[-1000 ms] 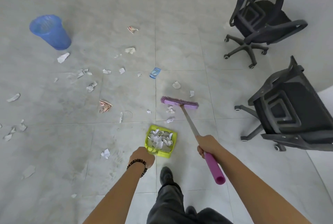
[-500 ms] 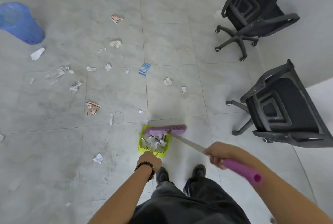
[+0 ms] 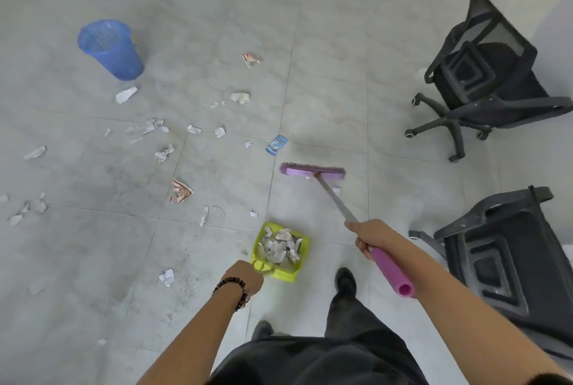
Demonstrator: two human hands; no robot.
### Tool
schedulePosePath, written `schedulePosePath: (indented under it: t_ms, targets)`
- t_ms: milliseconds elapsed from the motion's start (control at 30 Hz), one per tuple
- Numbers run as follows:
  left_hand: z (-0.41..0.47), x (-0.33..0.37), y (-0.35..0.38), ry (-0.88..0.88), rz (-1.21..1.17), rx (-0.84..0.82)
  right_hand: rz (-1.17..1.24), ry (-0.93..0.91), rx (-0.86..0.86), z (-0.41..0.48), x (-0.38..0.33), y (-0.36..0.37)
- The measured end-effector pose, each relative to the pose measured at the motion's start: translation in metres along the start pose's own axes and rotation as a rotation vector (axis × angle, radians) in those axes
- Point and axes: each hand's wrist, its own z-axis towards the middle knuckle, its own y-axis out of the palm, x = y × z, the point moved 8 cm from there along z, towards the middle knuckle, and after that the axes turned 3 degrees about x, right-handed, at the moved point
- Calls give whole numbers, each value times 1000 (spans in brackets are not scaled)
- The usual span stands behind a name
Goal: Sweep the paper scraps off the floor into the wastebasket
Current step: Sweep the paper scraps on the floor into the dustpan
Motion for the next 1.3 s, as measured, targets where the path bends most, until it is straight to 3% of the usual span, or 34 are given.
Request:
schedulePosePath:
  t_ms: [167,333,533,700,833,1067,1233,1300]
  targets:
    - [13,40,30,-79,-93,38,-85,-34,-21,79,-41,-58]
    - [19,78,68,-121,-108,101,-525,-57,26,161,-40,-133]
    - [18,110,90,-142,-38,155,-748,-21,10,148,16,-210]
    - [22,121,78,-145,48,179,-483,31,-19,127,31,-242]
    - [23,118,68,-104,114,175,-311,39,14,115,22,-222]
    - [28,116,65,-11,278,171,-328,4,29,130,-22,-159]
    - [45,125,51,-35,320,179,-482,8,-118,90,13,-100]
    - [51,129,43,-40,330,173,-282,175,-141,70,42,-94]
